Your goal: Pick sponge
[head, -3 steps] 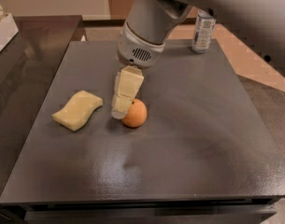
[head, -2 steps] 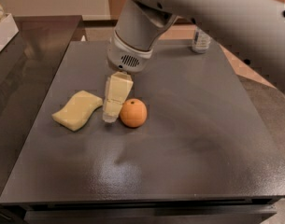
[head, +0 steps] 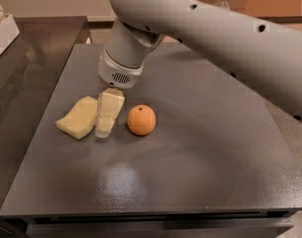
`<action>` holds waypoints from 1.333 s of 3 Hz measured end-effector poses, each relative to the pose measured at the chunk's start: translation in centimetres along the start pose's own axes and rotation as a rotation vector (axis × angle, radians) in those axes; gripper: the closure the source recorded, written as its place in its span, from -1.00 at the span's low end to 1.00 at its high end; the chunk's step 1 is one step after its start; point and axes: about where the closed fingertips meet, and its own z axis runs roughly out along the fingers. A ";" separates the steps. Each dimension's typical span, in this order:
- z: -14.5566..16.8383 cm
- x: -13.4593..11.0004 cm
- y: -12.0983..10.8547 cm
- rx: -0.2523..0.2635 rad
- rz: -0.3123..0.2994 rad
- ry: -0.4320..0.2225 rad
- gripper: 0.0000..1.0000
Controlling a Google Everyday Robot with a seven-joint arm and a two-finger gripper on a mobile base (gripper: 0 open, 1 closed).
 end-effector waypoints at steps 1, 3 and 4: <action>1.7 -0.9 -0.4 -0.003 -0.019 -0.008 -1.00; 4.2 -1.6 -1.0 -0.029 -0.045 -0.005 -0.70; 4.5 -2.1 -1.2 -0.035 -0.054 -0.008 -0.22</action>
Offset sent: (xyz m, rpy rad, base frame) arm 0.0138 0.0387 -0.0379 0.0024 0.0010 0.0448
